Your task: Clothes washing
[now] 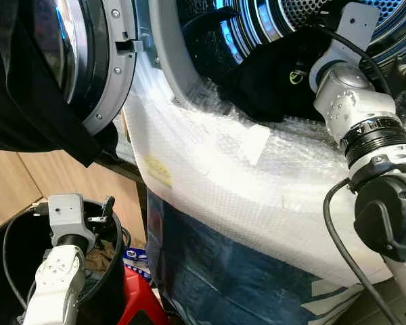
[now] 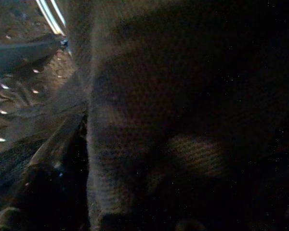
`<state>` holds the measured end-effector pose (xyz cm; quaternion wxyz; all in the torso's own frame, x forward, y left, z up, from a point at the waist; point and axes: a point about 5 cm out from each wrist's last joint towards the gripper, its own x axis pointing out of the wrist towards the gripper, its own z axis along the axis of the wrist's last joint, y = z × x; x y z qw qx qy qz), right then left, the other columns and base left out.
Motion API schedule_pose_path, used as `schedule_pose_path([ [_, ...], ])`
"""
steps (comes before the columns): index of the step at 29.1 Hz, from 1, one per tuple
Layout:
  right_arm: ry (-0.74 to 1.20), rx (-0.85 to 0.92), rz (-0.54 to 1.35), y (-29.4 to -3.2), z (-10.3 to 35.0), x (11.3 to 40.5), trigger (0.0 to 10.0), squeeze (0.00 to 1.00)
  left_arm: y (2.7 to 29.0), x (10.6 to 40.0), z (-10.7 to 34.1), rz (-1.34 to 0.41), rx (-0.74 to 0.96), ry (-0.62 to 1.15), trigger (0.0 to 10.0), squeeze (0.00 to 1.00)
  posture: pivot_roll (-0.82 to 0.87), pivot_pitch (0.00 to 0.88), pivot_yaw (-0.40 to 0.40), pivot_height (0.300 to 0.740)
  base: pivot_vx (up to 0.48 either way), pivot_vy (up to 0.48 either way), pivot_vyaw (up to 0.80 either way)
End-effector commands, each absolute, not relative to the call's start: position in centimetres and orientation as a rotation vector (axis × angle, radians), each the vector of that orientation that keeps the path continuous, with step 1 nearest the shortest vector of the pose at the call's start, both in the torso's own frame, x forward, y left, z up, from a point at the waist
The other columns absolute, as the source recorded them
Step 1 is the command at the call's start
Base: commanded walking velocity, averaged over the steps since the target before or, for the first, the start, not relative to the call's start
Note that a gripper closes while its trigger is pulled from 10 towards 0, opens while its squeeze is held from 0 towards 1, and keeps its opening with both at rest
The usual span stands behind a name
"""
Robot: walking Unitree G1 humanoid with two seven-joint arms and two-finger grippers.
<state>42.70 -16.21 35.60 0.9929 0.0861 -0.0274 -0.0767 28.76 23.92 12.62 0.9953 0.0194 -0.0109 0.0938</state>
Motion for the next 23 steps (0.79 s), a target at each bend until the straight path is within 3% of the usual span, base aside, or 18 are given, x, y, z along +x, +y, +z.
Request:
schedule_pose_path([
  [1,-0.031,0.204,-0.084,-15.1,36.0,42.6,10.0,0.00,23.5,28.7,12.3,0.177,0.027,-0.011,10.0,0.00,0.01,0.000,-0.035,0.740,0.000,0.000,0.00],
  [8,0.014,0.126,0.000,-13.0,36.1,40.7,10.0,0.00,22.8,28.9,12.1,0.165,0.005,-0.006,10.0,0.00,-0.01,0.020,-0.049,0.740,0.000,0.000,0.00],
  [15,0.123,0.130,0.035,-11.8,32.3,37.4,10.0,0.00,22.5,28.5,11.5,0.167,-0.007,0.011,10.0,0.00,-0.01,0.030,-0.062,0.740,0.000,0.000,0.00],
  [23,0.072,0.102,0.068,-12.6,32.3,33.9,10.0,0.00,22.6,28.5,11.3,0.160,-0.003,0.021,10.0,0.00,-0.04,0.028,-0.051,0.740,0.000,0.000,0.00],
])
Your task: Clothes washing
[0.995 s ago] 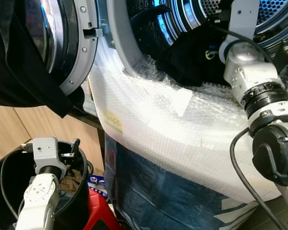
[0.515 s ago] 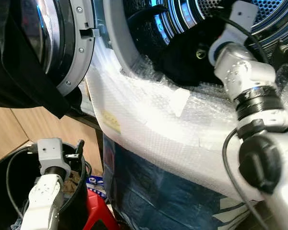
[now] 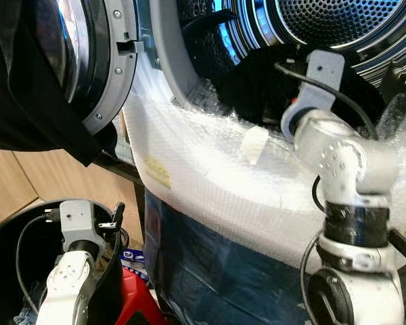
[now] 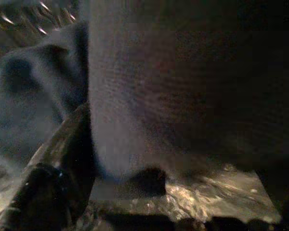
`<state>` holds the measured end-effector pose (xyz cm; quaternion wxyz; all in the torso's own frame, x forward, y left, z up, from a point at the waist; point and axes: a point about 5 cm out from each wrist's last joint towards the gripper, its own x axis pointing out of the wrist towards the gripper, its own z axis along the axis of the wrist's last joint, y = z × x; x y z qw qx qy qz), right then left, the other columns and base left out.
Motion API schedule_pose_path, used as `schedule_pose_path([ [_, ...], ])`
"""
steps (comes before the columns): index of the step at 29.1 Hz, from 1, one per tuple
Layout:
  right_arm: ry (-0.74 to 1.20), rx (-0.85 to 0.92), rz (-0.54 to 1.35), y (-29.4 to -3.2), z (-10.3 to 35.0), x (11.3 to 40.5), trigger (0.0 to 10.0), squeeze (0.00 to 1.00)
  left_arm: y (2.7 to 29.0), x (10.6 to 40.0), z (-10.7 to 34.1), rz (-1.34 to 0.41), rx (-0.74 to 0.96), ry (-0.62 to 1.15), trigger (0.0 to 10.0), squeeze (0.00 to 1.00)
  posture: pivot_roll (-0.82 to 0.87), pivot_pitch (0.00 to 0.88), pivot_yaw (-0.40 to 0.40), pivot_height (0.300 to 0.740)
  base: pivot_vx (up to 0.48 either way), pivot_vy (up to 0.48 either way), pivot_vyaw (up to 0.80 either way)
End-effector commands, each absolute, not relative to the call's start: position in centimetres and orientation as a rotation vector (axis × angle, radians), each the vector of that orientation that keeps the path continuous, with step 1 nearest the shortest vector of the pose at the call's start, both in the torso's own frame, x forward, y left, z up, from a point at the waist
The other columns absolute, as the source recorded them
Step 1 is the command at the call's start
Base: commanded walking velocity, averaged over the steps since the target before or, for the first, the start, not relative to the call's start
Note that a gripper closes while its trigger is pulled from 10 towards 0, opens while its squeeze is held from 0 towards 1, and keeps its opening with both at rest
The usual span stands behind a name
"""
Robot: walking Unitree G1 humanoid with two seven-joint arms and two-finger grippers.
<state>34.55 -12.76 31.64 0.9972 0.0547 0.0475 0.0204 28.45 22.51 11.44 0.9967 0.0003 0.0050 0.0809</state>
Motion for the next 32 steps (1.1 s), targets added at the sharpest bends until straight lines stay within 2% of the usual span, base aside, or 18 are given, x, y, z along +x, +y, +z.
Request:
schedule_pose_path([
  [1,0.042,0.087,0.131,-12.3,32.4,32.7,10.0,0.00,22.4,28.7,11.3,0.151,0.000,0.019,10.0,0.00,-0.04,0.030,-0.052,0.740,0.000,0.000,0.00],
  [11,-0.057,0.051,0.317,-11.7,33.0,29.7,10.0,0.00,22.0,28.8,11.5,0.140,-0.006,0.013,10.0,0.00,-0.04,0.037,-0.052,0.740,0.000,0.000,0.00],
  [18,-0.094,-0.156,0.608,-11.1,31.7,26.1,10.0,0.00,22.2,28.7,11.6,0.138,-0.001,0.012,10.0,0.00,-0.04,0.038,-0.047,0.740,0.000,0.000,0.00],
  [19,-0.106,-0.233,0.669,-11.1,31.6,25.5,10.0,0.00,22.2,28.8,11.6,0.135,-0.003,0.012,10.0,0.00,-0.04,0.033,-0.048,0.740,0.000,0.000,0.00],
  [21,-0.126,-0.256,0.711,-11.0,31.7,25.4,10.0,0.00,22.1,28.8,11.6,0.133,-0.003,0.011,10.0,0.00,-0.04,0.031,-0.046,0.740,0.000,0.000,0.00],
  [23,-0.137,-0.248,0.732,-10.9,31.7,25.5,10.0,0.00,22.0,28.9,11.6,0.131,-0.003,0.011,10.0,0.00,-0.03,0.024,-0.049,0.740,0.000,0.000,0.00],
  [27,-0.122,-0.267,0.725,-10.1,31.6,27.5,10.0,0.00,21.9,29.0,11.9,0.133,-0.008,-0.003,10.0,0.00,-0.02,0.005,-0.054,0.740,0.000,0.000,0.00],
  [29,-0.081,-0.267,0.699,-9.8,31.4,28.7,10.0,0.00,21.9,29.0,12.0,0.132,-0.009,-0.007,10.0,0.00,-0.01,0.000,-0.053,0.740,0.000,0.000,0.00],
  [32,-0.053,-0.298,0.623,-9.3,31.8,32.1,10.0,0.00,21.9,29.2,12.1,0.130,-0.006,-0.011,10.0,0.00,0.00,0.000,-0.049,0.740,0.000,0.000,0.00],
])
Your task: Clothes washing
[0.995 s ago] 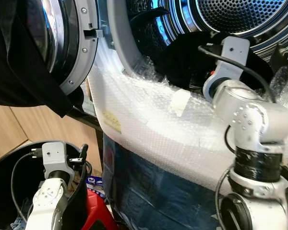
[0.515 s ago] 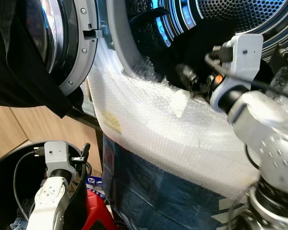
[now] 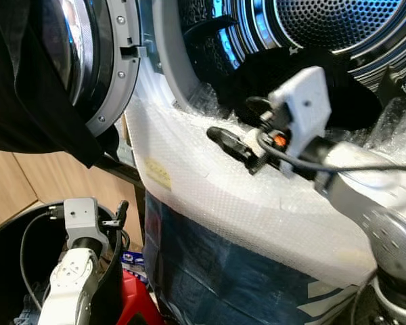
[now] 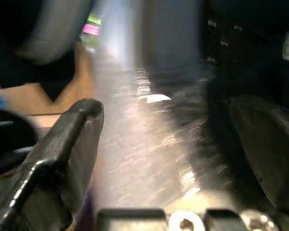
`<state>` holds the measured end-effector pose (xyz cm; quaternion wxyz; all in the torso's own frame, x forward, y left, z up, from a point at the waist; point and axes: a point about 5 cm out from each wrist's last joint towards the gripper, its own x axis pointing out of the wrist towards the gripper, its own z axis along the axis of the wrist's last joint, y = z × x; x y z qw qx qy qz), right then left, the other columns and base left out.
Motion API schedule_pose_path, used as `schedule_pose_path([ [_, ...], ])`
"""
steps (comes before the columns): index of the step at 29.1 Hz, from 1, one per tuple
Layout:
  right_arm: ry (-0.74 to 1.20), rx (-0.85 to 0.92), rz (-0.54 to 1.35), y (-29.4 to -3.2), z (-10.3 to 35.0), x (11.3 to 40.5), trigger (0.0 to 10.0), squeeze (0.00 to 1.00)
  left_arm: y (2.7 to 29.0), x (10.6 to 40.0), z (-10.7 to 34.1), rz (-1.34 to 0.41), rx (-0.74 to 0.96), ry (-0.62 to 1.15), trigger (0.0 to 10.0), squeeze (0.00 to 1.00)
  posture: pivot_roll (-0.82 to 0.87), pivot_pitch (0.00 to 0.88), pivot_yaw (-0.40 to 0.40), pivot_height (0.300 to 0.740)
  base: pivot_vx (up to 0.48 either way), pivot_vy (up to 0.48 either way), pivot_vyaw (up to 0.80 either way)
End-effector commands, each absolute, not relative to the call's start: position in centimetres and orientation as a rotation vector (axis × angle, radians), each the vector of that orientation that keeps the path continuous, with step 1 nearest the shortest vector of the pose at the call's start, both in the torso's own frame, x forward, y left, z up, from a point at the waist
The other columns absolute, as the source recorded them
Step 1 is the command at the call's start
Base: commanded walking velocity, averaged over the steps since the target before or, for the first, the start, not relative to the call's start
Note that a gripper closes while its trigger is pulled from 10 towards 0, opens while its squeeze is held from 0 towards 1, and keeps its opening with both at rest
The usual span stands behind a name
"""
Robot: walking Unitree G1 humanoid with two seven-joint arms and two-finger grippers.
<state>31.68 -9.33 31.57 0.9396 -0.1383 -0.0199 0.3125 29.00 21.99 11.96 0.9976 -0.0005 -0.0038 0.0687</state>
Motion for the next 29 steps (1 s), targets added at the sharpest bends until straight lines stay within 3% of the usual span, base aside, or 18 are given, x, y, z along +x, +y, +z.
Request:
schedule_pose_path([
  [1,-0.040,-0.346,0.594,-9.0,31.6,33.2,10.0,0.00,21.9,29.2,12.1,0.129,-0.006,-0.013,10.0,0.00,0.00,0.000,-0.048,0.740,0.000,0.000,0.00],
  [11,0.045,-0.325,0.472,-9.6,31.9,38.2,10.0,0.00,22.1,29.3,12.7,0.136,0.004,-0.030,10.0,0.00,0.03,0.000,-0.054,0.740,0.000,0.000,0.00],
  [15,0.093,-0.368,0.371,-11.9,32.3,40.7,10.0,0.00,21.9,29.6,13.3,0.131,0.000,-0.047,10.0,0.00,0.03,0.000,-0.063,0.740,0.000,0.000,0.00],
  [29,0.100,-0.214,0.137,-15.6,34.1,42.5,10.0,0.00,21.8,29.7,14.1,0.123,0.007,-0.057,10.0,0.00,0.03,0.000,-0.063,0.740,0.000,0.000,0.00],
])
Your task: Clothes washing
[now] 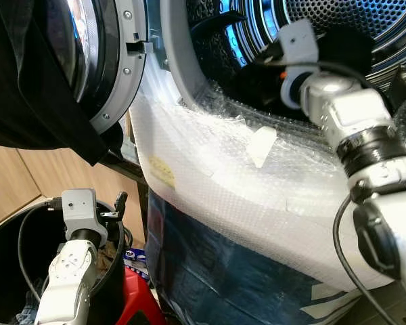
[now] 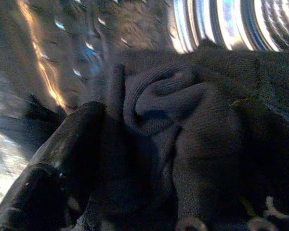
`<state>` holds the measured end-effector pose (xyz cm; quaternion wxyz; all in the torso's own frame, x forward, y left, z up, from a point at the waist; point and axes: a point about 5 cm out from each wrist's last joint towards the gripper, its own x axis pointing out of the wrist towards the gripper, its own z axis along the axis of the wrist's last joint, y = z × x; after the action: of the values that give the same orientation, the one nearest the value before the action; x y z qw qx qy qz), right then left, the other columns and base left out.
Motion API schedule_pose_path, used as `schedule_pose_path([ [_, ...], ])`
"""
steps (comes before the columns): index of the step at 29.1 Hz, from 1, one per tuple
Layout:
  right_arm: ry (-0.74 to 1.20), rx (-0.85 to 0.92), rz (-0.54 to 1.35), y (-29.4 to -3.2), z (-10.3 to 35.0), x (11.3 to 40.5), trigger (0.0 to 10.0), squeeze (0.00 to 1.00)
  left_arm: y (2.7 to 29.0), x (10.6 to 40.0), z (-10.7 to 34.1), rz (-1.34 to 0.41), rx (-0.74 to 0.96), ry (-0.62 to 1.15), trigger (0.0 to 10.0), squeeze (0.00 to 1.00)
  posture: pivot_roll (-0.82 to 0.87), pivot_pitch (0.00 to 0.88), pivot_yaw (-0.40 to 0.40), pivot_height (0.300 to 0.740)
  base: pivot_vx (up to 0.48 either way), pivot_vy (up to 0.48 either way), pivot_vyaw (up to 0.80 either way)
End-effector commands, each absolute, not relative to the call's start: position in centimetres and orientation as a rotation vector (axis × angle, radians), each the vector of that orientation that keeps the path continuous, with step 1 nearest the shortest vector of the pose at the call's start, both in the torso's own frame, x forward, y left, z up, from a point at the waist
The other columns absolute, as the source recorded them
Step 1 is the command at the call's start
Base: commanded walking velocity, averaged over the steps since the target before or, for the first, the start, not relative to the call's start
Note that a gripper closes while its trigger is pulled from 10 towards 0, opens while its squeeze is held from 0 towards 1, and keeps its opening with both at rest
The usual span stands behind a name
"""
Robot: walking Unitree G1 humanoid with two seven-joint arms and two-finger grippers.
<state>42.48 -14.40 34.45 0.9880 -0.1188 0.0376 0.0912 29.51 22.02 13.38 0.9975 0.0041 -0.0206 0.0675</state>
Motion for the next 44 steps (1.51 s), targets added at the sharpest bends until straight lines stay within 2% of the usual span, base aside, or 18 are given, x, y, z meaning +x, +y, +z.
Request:
schedule_pose_path([
  [1,0.106,-0.195,0.108,-16.1,33.9,42.6,10.0,0.00,21.8,29.7,14.2,0.121,0.008,-0.058,10.0,0.00,0.04,0.000,-0.064,0.740,0.000,0.000,0.00],
  [7,0.098,-0.177,-0.033,-18.3,33.6,42.6,10.0,0.00,21.7,29.7,14.5,0.118,0.012,-0.061,10.0,0.00,0.04,0.000,-0.064,0.740,0.000,0.000,0.00],
  [9,0.071,-0.144,-0.242,-21.0,33.1,42.4,10.0,0.00,21.5,29.5,14.3,0.110,0.012,-0.052,10.0,0.00,0.05,0.000,-0.065,0.740,0.000,0.000,0.00],
  [10,0.070,-0.133,-0.279,-21.4,32.9,42.3,10.0,0.00,21.4,29.5,14.3,0.109,0.011,-0.049,10.0,0.00,0.05,0.000,-0.065,0.740,0.000,0.000,0.00],
  [15,0.084,-0.110,-0.305,-21.5,31.9,42.3,10.0,0.00,21.1,29.5,14.3,0.103,0.008,-0.047,10.0,0.00,0.05,0.000,-0.065,0.740,0.000,0.000,0.00],
  [22,0.096,-0.082,-0.155,-18.5,30.7,42.9,10.0,0.00,21.0,29.7,14.5,0.097,0.003,-0.048,10.0,0.00,0.05,0.000,-0.063,0.740,0.000,0.000,0.00],
  [27,-0.035,0.023,0.081,-15.0,33.0,43.1,10.0,0.00,21.0,29.6,14.6,0.096,0.001,-0.052,10.0,0.00,0.04,0.000,-0.058,0.740,0.000,0.000,0.00],
  [30,-0.063,0.086,0.157,-14.2,33.7,43.0,10.0,0.00,21.0,29.7,14.6,0.097,0.001,-0.054,10.0,0.00,0.03,0.000,-0.056,0.740,0.000,0.000,0.00],
  [34,-0.129,0.171,0.353,-13.2,35.1,42.5,10.0,0.00,21.1,29.7,14.6,0.099,0.003,-0.053,10.0,0.00,0.02,0.000,-0.045,0.740,0.000,0.000,0.00],
  [44,-0.196,0.130,0.475,-12.9,36.6,41.6,10.0,0.00,21.0,30.1,14.8,0.083,0.005,-0.052,10.0,0.00,0.00,0.000,-0.035,0.740,0.000,0.000,0.00],
])
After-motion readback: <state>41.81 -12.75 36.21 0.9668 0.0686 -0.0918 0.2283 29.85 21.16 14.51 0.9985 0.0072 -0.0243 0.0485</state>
